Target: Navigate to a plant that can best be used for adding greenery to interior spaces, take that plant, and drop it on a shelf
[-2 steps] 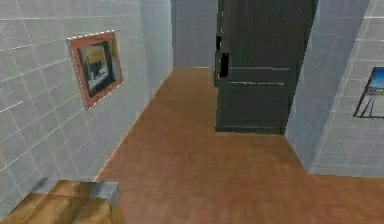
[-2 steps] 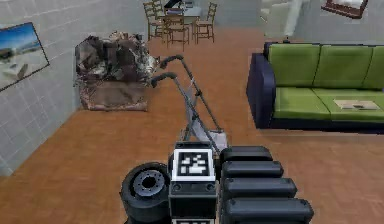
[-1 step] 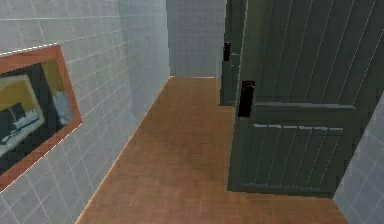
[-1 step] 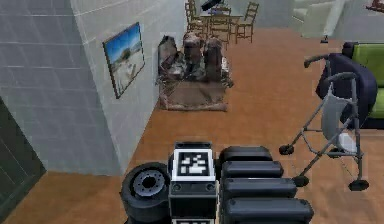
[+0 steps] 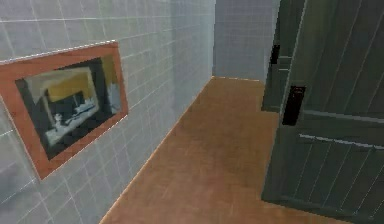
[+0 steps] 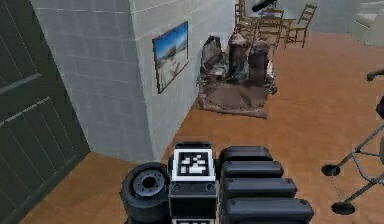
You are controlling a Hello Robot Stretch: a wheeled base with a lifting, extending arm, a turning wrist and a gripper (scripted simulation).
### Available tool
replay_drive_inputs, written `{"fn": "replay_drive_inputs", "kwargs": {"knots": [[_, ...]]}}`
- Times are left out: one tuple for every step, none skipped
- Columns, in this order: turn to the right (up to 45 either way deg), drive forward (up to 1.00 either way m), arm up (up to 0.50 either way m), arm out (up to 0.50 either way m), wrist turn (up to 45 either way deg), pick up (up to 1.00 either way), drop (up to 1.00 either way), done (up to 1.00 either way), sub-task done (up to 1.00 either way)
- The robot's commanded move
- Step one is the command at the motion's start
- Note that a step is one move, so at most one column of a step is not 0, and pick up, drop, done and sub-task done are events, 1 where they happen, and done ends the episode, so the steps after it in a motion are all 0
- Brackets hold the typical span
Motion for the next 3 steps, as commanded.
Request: {"fn": "replay_drive_inputs", "kwargs": {"knots": [[0.0,0.15,0.00,0.00,0.0,0.00,0.00,0.00,0.00],[0.0,0.95,0.00,0.00,0.0,0.00,0.00,0.00,0.00],[18.0,0.00,0.00,0.00,0.0,0.00,0.00,0.00,0.00]]}}
